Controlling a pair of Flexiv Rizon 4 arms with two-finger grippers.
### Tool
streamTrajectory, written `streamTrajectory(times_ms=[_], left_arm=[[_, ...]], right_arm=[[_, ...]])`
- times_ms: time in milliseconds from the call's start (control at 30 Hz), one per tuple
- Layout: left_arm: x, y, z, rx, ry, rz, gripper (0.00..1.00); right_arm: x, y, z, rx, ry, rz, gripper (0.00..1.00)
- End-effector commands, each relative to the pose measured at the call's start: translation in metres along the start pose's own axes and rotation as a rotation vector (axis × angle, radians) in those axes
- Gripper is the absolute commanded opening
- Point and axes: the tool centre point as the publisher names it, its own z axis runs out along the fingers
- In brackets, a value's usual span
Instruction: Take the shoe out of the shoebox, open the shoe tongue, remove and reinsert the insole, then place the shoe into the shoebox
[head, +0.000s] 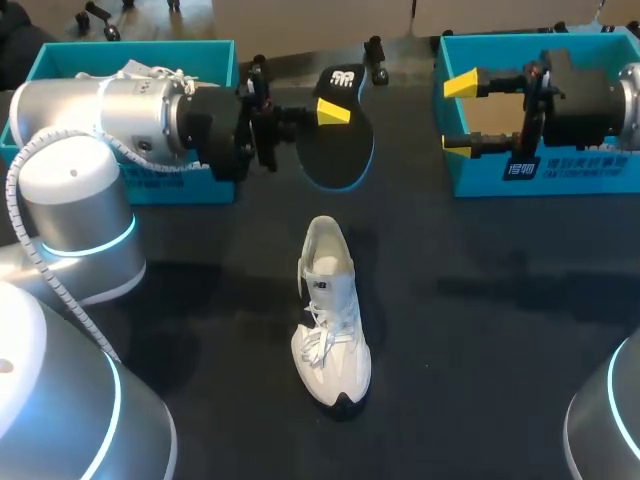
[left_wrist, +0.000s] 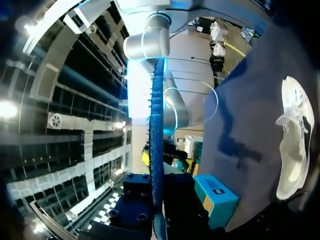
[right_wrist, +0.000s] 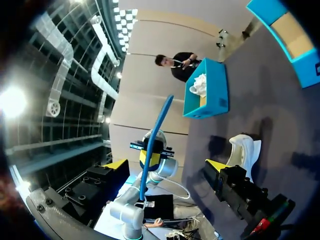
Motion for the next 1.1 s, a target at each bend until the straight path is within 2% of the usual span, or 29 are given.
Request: streamTrajectory(times_ms=[33, 333, 633, 700, 800, 867, 1100], left_arm=[[-0.009, -0.009, -0.002, -0.034, 0.064, -0.176, 0.00], [-0.010, -0.015, -0.010, -0.113, 0.163, -0.691, 0.00], [-0.004, -0.016, -0.009, -0.151, 0.116, -1.103, 0.00], [-0.005, -0.018, -0.007, -0.175, 0.091, -1.207, 0.00], [-0.008, -0.018, -0.005, -0.303, 0.091, -1.355, 0.00], [-0.012, -0.018, -0.005, -0.320, 0.074, -1.504, 0.00], [-0.008, -0.018, -0.004, -0.283, 0.040, -1.961, 0.00]], right_arm=[[0.000, 0.000, 0.001, -0.001, -0.001, 0.000, 1.00], [0.000, 0.000, 0.001, -0.001, -0.001, 0.000, 1.00], [0.000, 0.000, 0.001, -0.001, -0.001, 0.000, 1.00], [0.000, 0.000, 0.001, -0.001, -0.001, 0.000, 1.00], [0.000, 0.000, 0.001, -0.001, -0.001, 0.000, 1.00], [0.000, 0.000, 0.001, -0.001, -0.001, 0.000, 1.00], [0.000, 0.000, 0.001, -0.001, -0.001, 0.000, 1.00]])
